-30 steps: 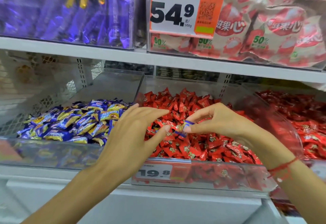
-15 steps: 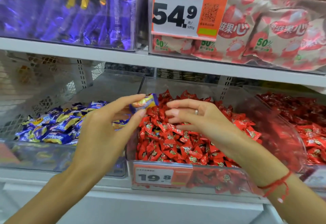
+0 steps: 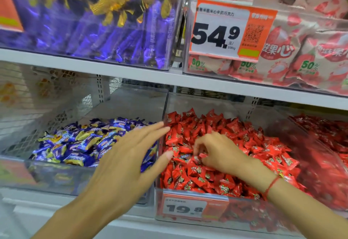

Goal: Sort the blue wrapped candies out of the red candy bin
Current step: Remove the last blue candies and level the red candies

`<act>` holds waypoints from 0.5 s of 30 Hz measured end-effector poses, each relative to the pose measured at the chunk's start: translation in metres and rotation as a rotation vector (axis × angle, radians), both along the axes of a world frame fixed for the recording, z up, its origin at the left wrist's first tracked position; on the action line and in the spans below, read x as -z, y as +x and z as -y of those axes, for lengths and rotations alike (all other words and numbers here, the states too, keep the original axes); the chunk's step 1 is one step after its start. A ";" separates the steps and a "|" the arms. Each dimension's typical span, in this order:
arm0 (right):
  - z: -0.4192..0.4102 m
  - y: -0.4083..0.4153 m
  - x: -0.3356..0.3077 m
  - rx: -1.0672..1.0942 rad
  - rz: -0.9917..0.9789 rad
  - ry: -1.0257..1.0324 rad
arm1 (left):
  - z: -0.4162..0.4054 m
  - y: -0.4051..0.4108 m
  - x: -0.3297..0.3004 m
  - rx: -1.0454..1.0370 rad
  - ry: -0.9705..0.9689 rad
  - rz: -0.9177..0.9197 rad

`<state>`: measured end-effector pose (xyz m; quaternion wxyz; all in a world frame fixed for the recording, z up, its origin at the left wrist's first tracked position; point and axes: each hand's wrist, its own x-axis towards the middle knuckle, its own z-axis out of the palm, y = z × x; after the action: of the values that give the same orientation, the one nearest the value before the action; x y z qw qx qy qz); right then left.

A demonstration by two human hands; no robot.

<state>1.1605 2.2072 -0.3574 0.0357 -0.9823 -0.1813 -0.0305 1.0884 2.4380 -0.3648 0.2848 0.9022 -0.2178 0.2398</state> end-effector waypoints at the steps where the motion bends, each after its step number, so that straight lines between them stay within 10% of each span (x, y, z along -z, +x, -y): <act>1: 0.006 -0.003 -0.003 0.023 -0.026 -0.042 | -0.001 0.001 0.002 0.010 0.009 -0.001; 6: 0.019 -0.012 -0.030 0.054 -0.251 -0.171 | -0.005 0.002 0.004 0.010 0.047 0.019; 11: -0.009 0.010 -0.019 -0.033 -0.024 0.016 | -0.004 0.001 0.001 0.001 0.041 0.016; 15: -0.031 0.031 0.005 -0.029 -0.105 -0.279 | -0.003 -0.001 0.000 -0.006 0.045 0.005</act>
<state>1.1914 2.2385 -0.3626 -0.0913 -0.9753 -0.1957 0.0467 1.0877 2.4407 -0.3653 0.2633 0.9083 -0.2212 0.2380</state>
